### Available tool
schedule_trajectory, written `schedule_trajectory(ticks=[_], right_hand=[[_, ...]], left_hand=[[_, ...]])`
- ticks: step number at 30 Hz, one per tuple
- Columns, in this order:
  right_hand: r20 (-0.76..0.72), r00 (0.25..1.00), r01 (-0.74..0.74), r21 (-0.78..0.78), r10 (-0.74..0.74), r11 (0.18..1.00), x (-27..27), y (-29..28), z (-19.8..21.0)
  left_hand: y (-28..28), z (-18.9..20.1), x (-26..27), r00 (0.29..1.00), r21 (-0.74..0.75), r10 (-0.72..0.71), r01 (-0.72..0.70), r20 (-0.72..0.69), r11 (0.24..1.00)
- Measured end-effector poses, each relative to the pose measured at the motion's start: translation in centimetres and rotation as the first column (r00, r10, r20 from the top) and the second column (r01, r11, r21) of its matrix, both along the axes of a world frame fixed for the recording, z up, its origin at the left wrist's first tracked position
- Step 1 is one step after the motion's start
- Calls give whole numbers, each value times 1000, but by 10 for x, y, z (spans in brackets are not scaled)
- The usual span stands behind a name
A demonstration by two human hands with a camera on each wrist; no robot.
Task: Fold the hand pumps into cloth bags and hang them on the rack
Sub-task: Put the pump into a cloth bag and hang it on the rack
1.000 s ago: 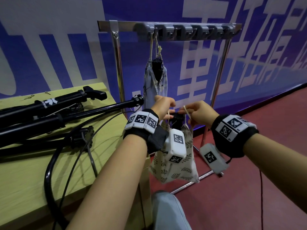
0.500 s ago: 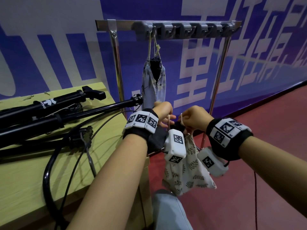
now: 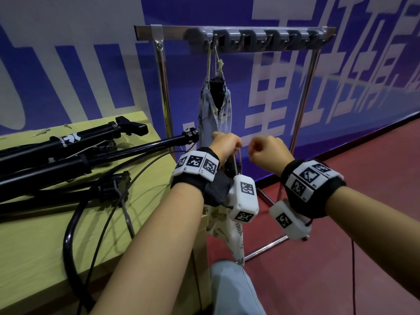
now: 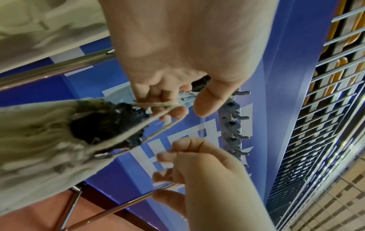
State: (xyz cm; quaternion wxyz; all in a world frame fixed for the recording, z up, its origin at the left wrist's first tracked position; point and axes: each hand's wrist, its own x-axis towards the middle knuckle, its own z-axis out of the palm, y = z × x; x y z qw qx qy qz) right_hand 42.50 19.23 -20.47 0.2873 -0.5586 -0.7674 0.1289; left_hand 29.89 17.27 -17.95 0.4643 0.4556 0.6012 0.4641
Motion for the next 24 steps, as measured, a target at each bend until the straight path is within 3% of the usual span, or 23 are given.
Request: schedule_trajectory(ticks=[3,5,8,13,20,24], right_hand=[[-247,964,-138,-165,95,977,-2,4,-2],[-259,952,-224,-229,163,947,-3,5,-3],[-271,932,-297,-191,241,936,2,11,5],[-443,865,-378,-270,234,886,13,20,30],[-361,889,-379,-239,280,894,31,46,80],[-415,865,-379,-176,280,909,36,64,93]], left_hand=[[0,2,0,999,53,-43,41,27,998],[0,6,3,997,99,-58,53,51,994],[-4,17,7,989,106,-90,77,122,991],[-2,46,13,962,77,-203,192,184,978],[22,104,30,948,87,-165,147,271,985],[48,124,38,983,121,-113,96,142,988]])
